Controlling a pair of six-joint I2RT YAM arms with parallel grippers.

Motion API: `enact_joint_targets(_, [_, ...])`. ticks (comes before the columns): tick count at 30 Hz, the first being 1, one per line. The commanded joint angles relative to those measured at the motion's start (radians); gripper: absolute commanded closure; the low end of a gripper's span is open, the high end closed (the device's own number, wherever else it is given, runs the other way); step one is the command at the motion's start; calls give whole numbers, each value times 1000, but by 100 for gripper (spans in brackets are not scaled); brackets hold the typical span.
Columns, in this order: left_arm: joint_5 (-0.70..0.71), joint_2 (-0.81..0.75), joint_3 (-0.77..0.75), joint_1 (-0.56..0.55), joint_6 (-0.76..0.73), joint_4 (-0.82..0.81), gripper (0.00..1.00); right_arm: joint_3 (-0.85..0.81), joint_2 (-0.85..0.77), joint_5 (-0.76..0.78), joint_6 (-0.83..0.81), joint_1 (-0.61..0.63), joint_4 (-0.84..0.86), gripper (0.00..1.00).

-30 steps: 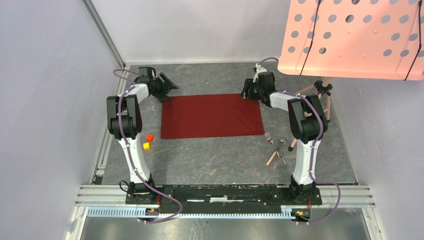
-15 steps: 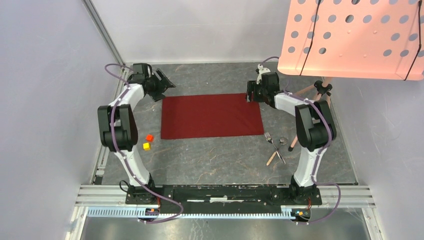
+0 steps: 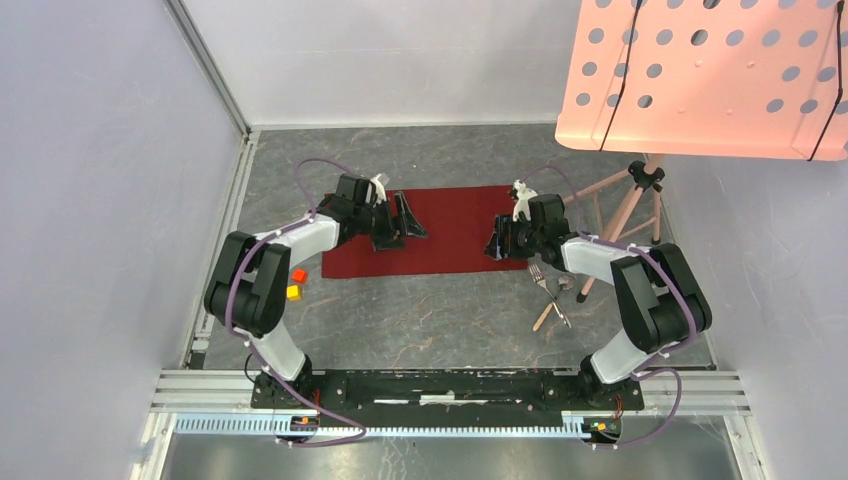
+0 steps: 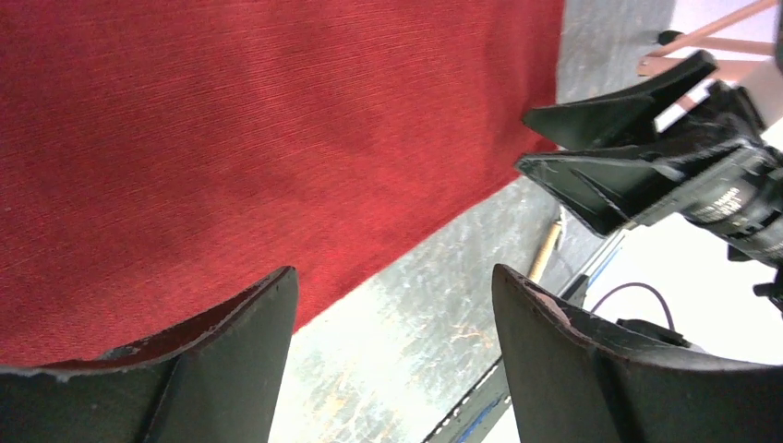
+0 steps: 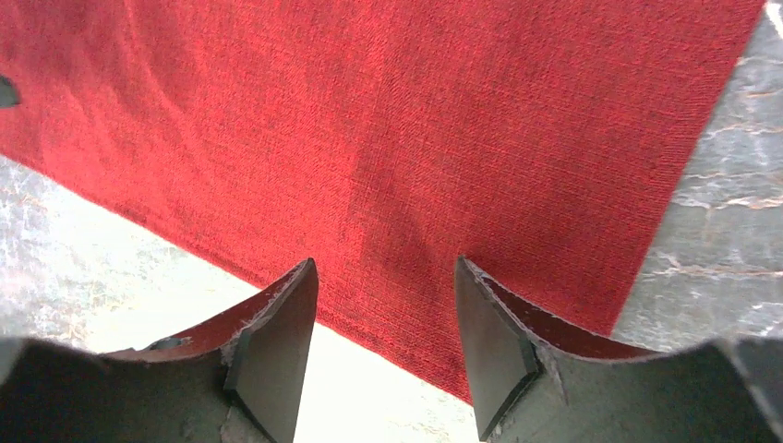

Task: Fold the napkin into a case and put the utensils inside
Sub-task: Smooth out the rectangle-folded napkin at the center of the board.

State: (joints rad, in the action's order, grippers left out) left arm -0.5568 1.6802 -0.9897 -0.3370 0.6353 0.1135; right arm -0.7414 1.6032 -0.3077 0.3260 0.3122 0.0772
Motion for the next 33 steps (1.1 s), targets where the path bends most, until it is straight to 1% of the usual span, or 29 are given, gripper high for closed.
enact_joint_targets(1, [14, 24, 55, 12, 34, -135, 17, 24, 6, -65, 1, 0, 114, 39])
enact_joint_targets(3, [61, 23, 93, 14, 32, -133, 17, 31, 25, -71, -4, 1, 110, 43])
enact_joint_targets(5, [102, 24, 124, 14, 34, -105, 18, 47, 31, -74, -7, 3, 116, 44])
enact_joint_targets(7, [155, 23, 151, 17, 51, -47, 17, 64, 26, -59, -19, 11, 104, 44])
enact_joint_targets(9, [163, 2, 205, 21, 62, -47, 17, 75, 14, -38, -39, 24, 76, 43])
enact_joint_targets(12, [205, -97, 308, 29, 64, -61, 16, 69, -5, -4, -82, 51, -3, 42])
enact_joint_targets(14, [244, -164, 343, 41, 52, -39, 15, 46, -21, 31, -116, 78, -69, 41])
enact_joint_targets(18, [267, -234, 347, 65, 12, 36, 14, 11, -60, 58, -154, 116, -187, 38])
enact_joint_targets(22, [312, -274, 333, 66, -42, 88, 14, -24, -124, 139, -147, 122, -233, 33])
enact_joint_targets(24, [310, -289, 332, 66, -56, 89, 14, -49, -147, 255, -120, 120, -236, 28])
enact_joint_targets(26, [290, -303, 335, 64, -57, 80, 14, -78, -147, 361, -87, 105, -240, 26])
enact_joint_targets(30, [252, -344, 339, 54, -56, 77, 15, -147, -88, 405, -38, 61, -213, 26])
enact_joint_targets(33, [225, -387, 344, 50, -59, 77, 14, -294, 25, 405, -47, 38, -337, 32])
